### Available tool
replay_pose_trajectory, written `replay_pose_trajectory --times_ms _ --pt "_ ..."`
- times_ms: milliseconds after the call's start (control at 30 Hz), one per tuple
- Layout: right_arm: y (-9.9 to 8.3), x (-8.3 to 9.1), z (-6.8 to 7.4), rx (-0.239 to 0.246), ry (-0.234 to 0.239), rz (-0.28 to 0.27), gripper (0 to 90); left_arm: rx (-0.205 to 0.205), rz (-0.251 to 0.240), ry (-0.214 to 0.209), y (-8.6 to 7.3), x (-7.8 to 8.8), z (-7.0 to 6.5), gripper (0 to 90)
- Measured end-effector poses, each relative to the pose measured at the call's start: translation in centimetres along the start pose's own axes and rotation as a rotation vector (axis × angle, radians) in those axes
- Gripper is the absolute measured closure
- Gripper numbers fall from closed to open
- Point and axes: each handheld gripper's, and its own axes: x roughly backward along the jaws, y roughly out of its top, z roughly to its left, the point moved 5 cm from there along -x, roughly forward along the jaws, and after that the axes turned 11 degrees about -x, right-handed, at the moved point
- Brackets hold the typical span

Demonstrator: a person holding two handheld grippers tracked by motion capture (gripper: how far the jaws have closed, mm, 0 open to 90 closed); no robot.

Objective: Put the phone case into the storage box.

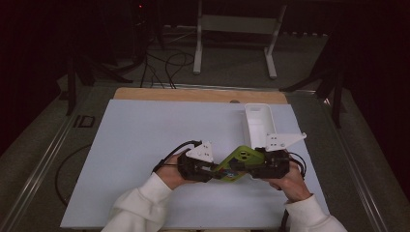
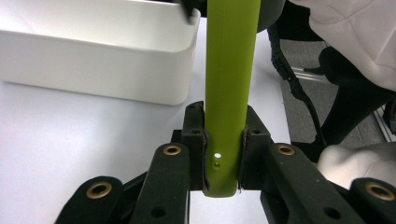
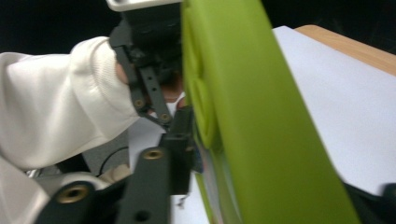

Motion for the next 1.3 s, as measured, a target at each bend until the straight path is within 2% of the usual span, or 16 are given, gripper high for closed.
replay_pose_trajectory --times_ms 33,67,133,300,500,700,800,900,1300 --pt "0.1 0.1 -0.2 -0.010 -0.047 -0.006 44.2 -0.001 0.002 0.008 0.0 0.0 0.0 77.5" --pt "0.1 0.1 -0.2 -0.010 -0.047 -0.006 44.2 0.000 -0.001 0.013 0.0 0.0 0.0 77.5" --pt "0.3 0.3 -0.5 -0.038 -0.075 -0.025 35.8 0.002 -0.005 0.029 -0.1 0.1 0.1 77.5" --pt "0.1 1.0 -1.2 -0.073 -0.116 -0.051 33.2 0.024 -0.021 0.068 -0.3 0.6 0.5 77.5" --pt "-0.2 1.6 -1.6 -0.097 -0.197 -0.103 18.0 0.060 -0.031 0.137 -0.5 1.0 1.0 77.5" --pt "-0.8 1.6 -1.9 -0.116 -0.268 -0.117 11.2 0.089 -0.023 0.210 -0.8 1.2 1.4 77.5" --pt "-0.9 1.5 -2.0 -0.126 -0.275 -0.130 9.8 0.104 -0.024 0.242 -0.9 1.4 1.6 77.4" --pt "-1.1 1.4 -2.1 -0.130 -0.291 -0.126 9.3 0.117 -0.024 0.291 -0.9 1.6 1.8 77.5" --pt "-1.0 1.1 -2.1 -0.145 -0.306 -0.149 8.8 0.156 -0.035 0.395 -1.2 2.1 2.2 77.4"
